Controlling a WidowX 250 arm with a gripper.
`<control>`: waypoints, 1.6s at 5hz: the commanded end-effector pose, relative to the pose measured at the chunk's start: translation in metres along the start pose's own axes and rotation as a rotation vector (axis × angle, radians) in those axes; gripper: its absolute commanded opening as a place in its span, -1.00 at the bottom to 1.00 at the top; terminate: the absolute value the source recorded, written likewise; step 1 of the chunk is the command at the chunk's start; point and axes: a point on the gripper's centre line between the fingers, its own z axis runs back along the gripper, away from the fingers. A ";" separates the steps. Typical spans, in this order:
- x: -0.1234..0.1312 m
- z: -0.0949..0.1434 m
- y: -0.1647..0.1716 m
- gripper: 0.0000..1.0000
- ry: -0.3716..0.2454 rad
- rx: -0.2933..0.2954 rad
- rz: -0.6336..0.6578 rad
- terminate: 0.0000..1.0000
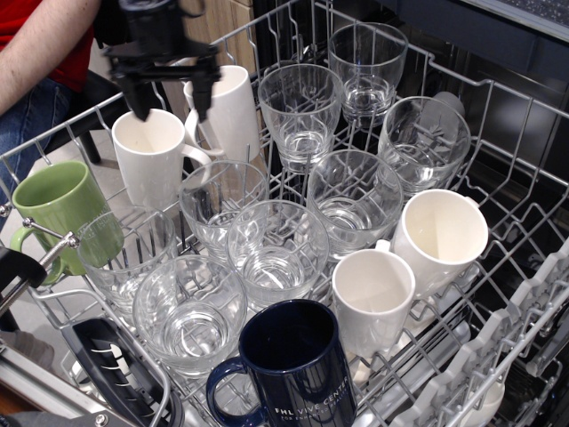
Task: Pick up green mug
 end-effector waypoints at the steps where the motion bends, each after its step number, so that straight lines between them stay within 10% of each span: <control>1: 0.024 0.004 0.043 1.00 -0.075 0.090 -0.008 -1.00; 5: 0.036 -0.043 0.124 1.00 -0.093 0.200 -0.117 -1.00; 8: 0.027 -0.073 0.117 1.00 -0.052 0.200 -0.131 -1.00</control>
